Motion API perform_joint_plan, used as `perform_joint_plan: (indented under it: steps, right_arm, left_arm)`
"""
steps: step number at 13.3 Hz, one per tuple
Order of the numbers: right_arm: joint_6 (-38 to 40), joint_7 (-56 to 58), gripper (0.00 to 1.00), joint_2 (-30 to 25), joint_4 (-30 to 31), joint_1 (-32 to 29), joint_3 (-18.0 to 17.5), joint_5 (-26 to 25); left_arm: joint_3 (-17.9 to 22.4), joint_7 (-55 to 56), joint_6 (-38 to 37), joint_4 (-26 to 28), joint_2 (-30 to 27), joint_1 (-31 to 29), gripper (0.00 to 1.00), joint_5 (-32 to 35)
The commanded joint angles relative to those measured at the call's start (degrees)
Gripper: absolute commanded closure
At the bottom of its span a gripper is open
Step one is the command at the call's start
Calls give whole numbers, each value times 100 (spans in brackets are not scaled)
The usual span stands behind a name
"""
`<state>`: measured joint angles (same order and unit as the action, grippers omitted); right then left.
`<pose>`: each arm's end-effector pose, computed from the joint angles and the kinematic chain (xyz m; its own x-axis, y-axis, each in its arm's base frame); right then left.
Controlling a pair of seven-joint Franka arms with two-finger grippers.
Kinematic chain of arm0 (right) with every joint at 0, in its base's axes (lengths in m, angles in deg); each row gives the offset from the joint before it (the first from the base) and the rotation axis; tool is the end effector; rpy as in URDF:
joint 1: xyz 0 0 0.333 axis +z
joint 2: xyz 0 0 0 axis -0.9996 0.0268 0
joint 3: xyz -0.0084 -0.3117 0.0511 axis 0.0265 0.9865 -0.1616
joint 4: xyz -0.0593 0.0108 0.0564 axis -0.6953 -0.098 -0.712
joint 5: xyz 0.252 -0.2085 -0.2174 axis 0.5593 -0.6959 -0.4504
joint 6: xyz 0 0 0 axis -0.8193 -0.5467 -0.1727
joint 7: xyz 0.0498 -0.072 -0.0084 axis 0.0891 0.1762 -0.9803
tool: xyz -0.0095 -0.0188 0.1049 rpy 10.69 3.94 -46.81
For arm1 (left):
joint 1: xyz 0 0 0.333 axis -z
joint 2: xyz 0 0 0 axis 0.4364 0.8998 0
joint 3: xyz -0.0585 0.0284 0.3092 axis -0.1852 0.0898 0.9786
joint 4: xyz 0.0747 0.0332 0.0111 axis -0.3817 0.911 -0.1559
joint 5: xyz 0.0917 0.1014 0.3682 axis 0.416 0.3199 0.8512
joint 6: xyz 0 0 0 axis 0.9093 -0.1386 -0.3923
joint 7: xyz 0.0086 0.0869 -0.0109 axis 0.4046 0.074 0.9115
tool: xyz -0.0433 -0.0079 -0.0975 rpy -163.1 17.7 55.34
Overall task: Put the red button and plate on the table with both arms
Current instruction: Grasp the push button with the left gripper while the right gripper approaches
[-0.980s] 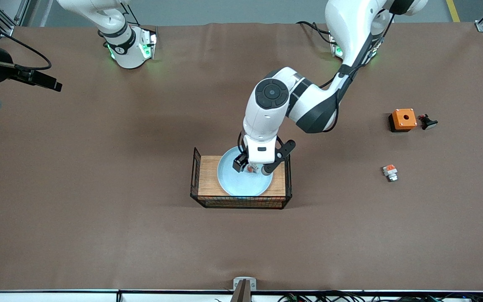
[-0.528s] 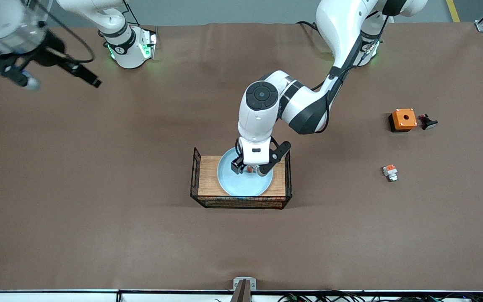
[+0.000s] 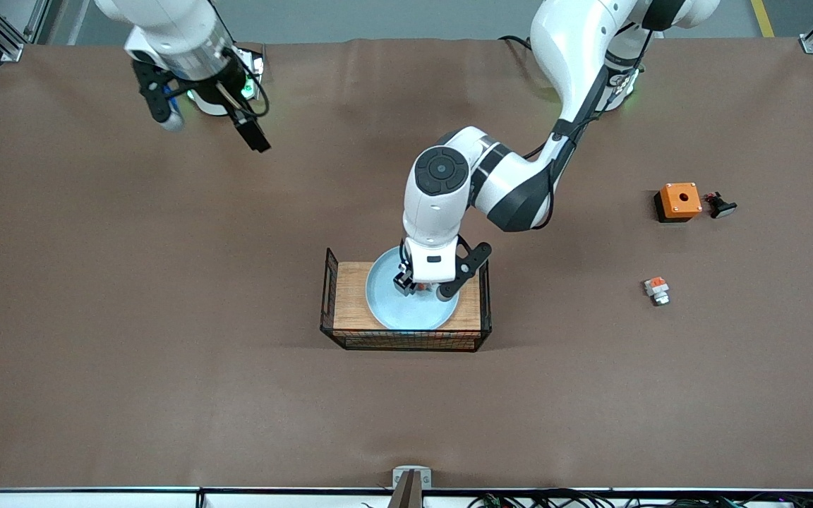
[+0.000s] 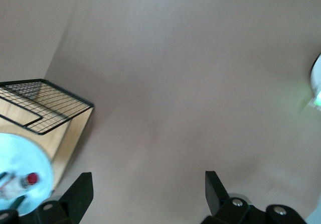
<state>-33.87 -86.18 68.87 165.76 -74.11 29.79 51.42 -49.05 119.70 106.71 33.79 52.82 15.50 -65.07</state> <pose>0.4184 0.2778 0.5601 0.3996 -0.9102 -0.1088 -0.9160 -0.4011 -0.0081 0.5698 -0.4990 0.3499 0.6689 0.7432 0.0127 0.7344 -0.6635 0.1430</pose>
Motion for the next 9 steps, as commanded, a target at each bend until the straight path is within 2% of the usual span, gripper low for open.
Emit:
perform_joint_plan:
  steps: [1, 2, 3, 7, 9]
  right_arm:
    - [-593, -940, 2, 426, -49, 311, 31, 218]
    - [-840, -1248, 2, 558, -49, 479, 31, 209]
    - [-1042, -1494, 2, 690, -58, 611, 31, 201]
    - [-1176, -1523, 3, 1384, -453, 1025, 31, 52]
    - [-1290, -1584, 3, 1674, -594, 1078, 31, 34]
  left_arm:
    - [71, -1, -7, -161, 107, 64, 78, 4]
    - [71, -1, -7, -161, 81, 64, 93, -5]
    - [71, -1, -25, -161, 54, 64, 100, 4]
    - [62, -158, -366, -170, -113, 3, 100, 4]
    - [123, -335, -534, -161, -419, -15, 100, 4]
